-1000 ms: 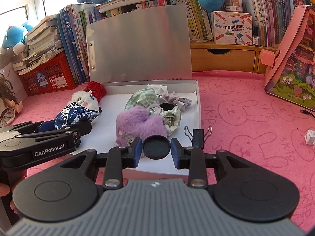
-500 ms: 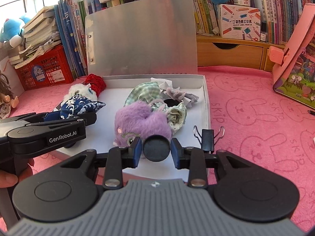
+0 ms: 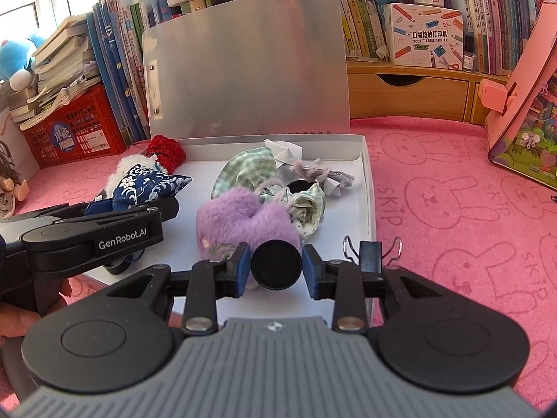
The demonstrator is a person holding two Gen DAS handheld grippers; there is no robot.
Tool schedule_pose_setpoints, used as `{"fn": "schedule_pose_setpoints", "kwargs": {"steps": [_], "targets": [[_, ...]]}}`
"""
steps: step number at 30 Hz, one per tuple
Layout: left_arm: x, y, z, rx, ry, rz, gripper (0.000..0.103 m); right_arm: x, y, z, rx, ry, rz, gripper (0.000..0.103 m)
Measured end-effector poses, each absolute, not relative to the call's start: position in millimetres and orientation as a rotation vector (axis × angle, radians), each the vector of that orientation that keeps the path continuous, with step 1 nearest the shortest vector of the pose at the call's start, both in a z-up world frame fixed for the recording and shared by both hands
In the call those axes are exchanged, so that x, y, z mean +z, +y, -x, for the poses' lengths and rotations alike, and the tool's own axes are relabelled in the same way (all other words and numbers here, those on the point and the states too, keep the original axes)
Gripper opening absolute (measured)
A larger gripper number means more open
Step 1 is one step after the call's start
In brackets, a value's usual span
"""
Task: Organize objects
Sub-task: 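Lower the pouch and cap into the box and open both grippers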
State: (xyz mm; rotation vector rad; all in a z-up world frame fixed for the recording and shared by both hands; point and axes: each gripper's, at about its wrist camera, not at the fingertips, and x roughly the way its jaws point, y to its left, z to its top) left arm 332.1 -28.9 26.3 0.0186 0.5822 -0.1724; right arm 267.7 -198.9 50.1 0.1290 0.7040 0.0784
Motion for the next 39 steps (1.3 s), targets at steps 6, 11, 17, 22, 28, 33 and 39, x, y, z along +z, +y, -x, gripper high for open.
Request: {"fn": "schedule_pose_setpoints", "kwargs": {"steps": [6,11,17,22,28,33,39], "targets": [[23,-31,-329,-0.175,0.594,-0.036,0.060,48,-200,-266,0.080,0.712,-0.125,0.041],[23,-30,-327,-0.175,0.601,-0.036,0.065,48,-200,-263,0.076,0.706,-0.120,0.056],[26,-32,-318,-0.186,0.596,-0.042,0.077,51,-198,-255,0.072,0.687,-0.090,0.059],[31,-35,-309,-0.193,0.581,-0.053,0.086,57,-196,-248,0.067,0.662,-0.060,0.063],[39,-33,-300,-0.200,0.575,-0.030,0.094,65,-197,-240,0.057,0.631,-0.042,0.070],[44,-32,-290,-0.193,0.562,-0.022,0.100,69,-199,-233,0.043,0.606,-0.036,0.077],[48,-32,-276,-0.176,0.548,-0.041,0.101,73,-202,-222,0.038,0.586,-0.044,0.086]]}}
